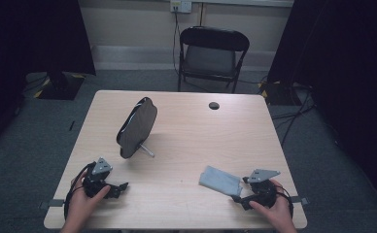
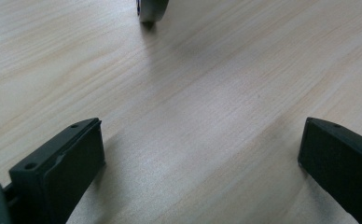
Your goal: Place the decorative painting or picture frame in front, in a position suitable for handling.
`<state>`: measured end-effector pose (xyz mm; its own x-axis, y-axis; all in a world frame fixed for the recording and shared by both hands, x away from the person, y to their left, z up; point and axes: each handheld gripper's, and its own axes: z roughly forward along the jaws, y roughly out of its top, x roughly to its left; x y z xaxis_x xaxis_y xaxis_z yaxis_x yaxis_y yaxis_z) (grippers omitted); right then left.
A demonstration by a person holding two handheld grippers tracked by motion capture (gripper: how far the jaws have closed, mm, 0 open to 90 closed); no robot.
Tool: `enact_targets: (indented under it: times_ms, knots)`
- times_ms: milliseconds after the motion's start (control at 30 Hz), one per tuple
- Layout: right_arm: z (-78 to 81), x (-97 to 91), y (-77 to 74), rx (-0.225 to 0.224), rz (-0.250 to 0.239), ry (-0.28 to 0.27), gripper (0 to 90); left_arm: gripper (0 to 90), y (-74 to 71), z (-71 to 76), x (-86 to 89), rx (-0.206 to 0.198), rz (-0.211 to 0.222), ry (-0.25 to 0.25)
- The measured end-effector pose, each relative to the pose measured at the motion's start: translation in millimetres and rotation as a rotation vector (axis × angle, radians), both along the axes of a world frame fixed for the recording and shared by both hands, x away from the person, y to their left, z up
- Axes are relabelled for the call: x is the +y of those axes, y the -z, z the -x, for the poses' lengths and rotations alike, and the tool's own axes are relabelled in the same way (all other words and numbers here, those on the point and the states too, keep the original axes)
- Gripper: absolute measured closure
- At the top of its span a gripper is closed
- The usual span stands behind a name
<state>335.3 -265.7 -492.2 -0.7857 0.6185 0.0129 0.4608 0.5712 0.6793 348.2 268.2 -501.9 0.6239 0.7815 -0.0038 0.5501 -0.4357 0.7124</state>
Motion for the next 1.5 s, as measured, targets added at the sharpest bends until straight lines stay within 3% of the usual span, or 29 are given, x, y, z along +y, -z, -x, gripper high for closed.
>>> enact_targets:
  times_ms: [133, 200, 433, 533, 567, 733, 767, 800, 900, 1133, 1267, 1367, 1500]
  knots:
    - [0.1, 1.6, 1.5, -0.013, -0.004, 0.009, 12.8, 0.0, 0.0, 0.0, 0.0, 0.000, 0.000, 0.000]
    - [0.3, -2.1, 6.8, -0.045, -0.058, 0.019, 12.8, 0.0, 0.0, 0.8, -0.3, 0.001, 0.000, -0.006]
    - [0.5, -2.3, 6.9, -0.046, -0.056, 0.021, 12.8, 0.7, -0.3, 1.9, -1.6, -0.001, 0.007, -0.015]
    - [-0.3, -2.1, 7.0, -0.047, -0.058, 0.024, 12.9, 14.1, -1.6, 2.8, -0.8, -0.016, 0.017, -0.020]
    - [-0.9, -1.6, 7.1, -0.051, -0.055, 0.030, 12.8, 19.4, -4.2, 3.4, 0.0, -0.011, 0.021, -0.044]
    - [-1.2, -1.3, 7.1, -0.052, -0.055, 0.033, 12.9, 23.0, -6.7, 2.3, 0.8, 0.008, 0.011, -0.041]
    - [-1.1, -1.3, 7.1, -0.052, -0.055, 0.033, 12.9, 22.8, -9.3, 1.7, 2.2, 0.022, 0.053, -0.065]
    - [-1.1, -1.3, 7.1, -0.052, -0.055, 0.033, 12.9, 22.6, -9.3, 1.7, 2.2, 0.022, 0.053, -0.065]
    - [-1.2, -1.3, 7.1, -0.052, -0.055, 0.033, 12.9, 22.6, -17.1, 1.3, 4.5, 0.015, 0.089, -0.079]
    - [-1.3, -1.4, 7.2, -0.053, -0.055, 0.033, 12.9, 23.4, -22.3, -4.6, 3.4, 0.006, 0.098, -0.084]
    - [-1.3, -1.2, 7.2, -0.053, -0.055, 0.035, 12.9, 23.6, -25.0, -16.4, -2.0, -0.032, 0.109, -0.100]
    - [-1.3, -1.1, 7.2, -0.053, -0.055, 0.035, 12.9, 27.9, -27.3, -22.7, -5.7, -0.057, 0.126, -0.128]
    - [-1.3, -1.1, 7.2, -0.053, -0.055, 0.036, 13.0, 33.9, -30.2, -28.0, -8.7, -0.066, 0.113, -0.142]
